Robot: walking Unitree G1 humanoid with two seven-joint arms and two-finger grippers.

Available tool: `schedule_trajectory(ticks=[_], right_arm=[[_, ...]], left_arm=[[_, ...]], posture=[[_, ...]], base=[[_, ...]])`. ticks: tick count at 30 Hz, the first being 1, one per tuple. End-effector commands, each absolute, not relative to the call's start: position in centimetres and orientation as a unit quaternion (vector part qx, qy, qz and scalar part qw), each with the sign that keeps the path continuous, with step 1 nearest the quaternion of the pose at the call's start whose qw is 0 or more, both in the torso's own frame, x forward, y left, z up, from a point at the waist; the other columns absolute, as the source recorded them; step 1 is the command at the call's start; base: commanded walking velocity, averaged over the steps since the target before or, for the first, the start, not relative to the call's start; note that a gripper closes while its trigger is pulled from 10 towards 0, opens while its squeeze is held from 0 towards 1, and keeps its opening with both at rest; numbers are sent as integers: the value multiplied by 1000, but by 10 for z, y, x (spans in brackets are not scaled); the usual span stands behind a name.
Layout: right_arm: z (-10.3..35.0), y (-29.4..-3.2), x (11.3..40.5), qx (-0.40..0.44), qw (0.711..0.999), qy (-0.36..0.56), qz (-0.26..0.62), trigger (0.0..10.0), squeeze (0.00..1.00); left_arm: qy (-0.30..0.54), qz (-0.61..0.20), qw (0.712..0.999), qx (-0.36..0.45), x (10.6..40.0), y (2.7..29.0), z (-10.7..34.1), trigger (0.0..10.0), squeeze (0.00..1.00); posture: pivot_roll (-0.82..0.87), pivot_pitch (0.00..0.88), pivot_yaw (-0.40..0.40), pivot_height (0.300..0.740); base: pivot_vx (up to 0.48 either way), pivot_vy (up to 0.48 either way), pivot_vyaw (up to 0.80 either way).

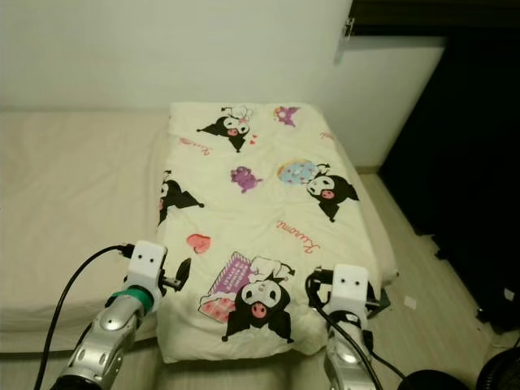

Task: Clean up the room

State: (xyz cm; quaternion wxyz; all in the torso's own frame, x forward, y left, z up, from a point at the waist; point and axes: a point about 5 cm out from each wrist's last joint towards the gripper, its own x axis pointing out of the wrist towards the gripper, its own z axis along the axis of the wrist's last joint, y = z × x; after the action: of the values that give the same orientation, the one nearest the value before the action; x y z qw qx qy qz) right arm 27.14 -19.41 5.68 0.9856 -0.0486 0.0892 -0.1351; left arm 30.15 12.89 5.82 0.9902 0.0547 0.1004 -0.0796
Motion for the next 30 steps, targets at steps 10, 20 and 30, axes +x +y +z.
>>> schedule_trajectory(ticks=[10,20,30], right_arm=[[53,-205,265,-39,979,113,-163,10000,0],[48,-202,271,-21,976,130,-171,10000,0],[41,-191,271,-10,975,148,-163,10000,0]], left_arm=[[115,-64,989,71,296,139,54,10000,0],[95,-78,990,72,315,136,72,10000,0],[97,-83,988,81,315,141,76,10000,0]], posture=[[-76,0,71,740],[-25,40,92,740],[32,39,115,740]], base=[[0,0,0],[0,314,0],[0,459,0]])
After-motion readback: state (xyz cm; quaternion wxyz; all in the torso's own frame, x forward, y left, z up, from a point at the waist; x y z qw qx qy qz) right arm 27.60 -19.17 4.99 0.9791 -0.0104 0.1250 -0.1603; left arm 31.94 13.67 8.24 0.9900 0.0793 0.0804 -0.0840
